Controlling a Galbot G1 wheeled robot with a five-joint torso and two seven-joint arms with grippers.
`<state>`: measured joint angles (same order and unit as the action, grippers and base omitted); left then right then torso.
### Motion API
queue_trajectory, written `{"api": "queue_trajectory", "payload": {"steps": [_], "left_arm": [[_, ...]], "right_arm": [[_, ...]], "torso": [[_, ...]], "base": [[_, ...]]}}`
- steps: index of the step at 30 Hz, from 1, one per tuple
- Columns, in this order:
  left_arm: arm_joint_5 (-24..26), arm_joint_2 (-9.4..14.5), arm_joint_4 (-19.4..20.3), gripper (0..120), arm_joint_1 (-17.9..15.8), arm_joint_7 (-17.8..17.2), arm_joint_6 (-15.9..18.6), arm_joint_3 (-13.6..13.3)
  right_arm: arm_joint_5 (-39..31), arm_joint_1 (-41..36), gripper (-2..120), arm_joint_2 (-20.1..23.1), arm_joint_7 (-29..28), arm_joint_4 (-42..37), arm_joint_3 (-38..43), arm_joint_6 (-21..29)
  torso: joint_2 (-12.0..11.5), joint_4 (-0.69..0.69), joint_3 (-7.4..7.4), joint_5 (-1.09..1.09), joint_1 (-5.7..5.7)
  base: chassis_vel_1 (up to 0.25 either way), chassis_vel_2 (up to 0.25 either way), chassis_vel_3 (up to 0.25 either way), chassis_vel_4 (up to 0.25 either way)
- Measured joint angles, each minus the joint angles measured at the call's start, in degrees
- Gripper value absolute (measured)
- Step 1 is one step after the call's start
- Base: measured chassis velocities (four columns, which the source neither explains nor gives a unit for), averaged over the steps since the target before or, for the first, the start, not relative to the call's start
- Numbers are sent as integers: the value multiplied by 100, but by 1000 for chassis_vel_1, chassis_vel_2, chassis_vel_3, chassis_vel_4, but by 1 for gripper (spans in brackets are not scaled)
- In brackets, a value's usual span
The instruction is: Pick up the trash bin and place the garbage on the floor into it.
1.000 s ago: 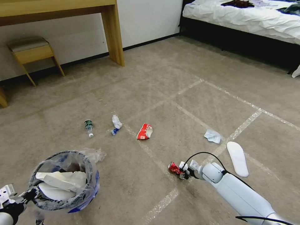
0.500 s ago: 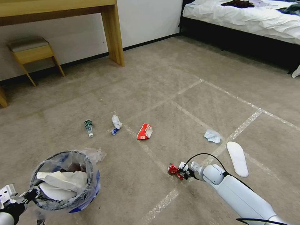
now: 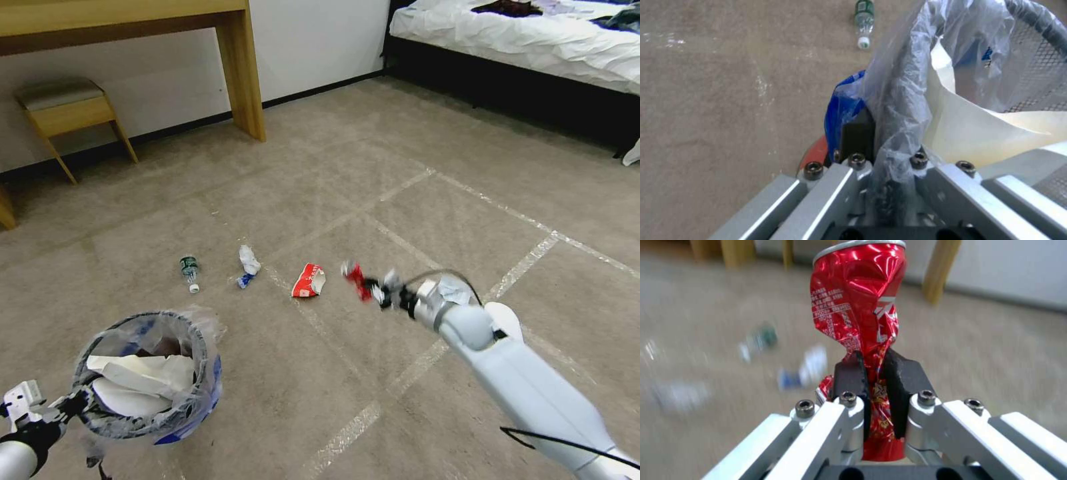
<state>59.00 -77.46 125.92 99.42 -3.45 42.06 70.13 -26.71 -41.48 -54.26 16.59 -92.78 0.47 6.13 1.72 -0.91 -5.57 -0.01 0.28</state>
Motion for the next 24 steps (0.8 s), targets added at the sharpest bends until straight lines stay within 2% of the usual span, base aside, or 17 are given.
{"api": "queue_trajectory", "payload": {"steps": [4, 6, 10, 12, 14, 19, 24], "left_arm": [[0, 11, 29, 1, -26, -11, 2, -36], [13, 50, 112, 1, -73, -49, 3, -94], [26, 77, 163, 1, -73, -58, 6, -123], [45, 89, 201, 1, -79, -75, 7, -140], [49, 93, 208, 1, -81, -80, 7, -143], [52, 134, 228, 1, -70, -87, 9, -145], [51, 156, 233, 1, -45, -87, 10, -145]], "right_arm": [[-239, 49, 8, 74, -117, -463, 5, 48], [-758, 234, 8, 249, -323, -1381, -130, 208], [-1279, 472, 8, 308, -498, -1810, -418, 273], [-1950, 823, 8, 306, -795, -2191, -869, 408], [-2151, 962, 8, 282, -925, -2291, -1056, 474], [-2982, 1913, 8, -109, -1740, -2512, -2155, 837], [-3433, 2669, 8, -454, -2106, -2418, -2861, 1194]], "torso": [[0, 0, 0, 1, 0], [0, -1, 0, 2, 0], [0, -1, 0, 0, 0], [0, 0, 0, 1, 0], [0, -1, 0, 0, 0], [0, 0, 0, 0, 0], [0, 0, 1, -1, 0]], "base": [[0, 0, 0, 0], [0, 0, 0, 0], [0, 0, 0, 0], [0, 0, 0, 0], [0, 0, 0, 0], [0, 0, 0, 0], [0, 0, 0, 0]]}}
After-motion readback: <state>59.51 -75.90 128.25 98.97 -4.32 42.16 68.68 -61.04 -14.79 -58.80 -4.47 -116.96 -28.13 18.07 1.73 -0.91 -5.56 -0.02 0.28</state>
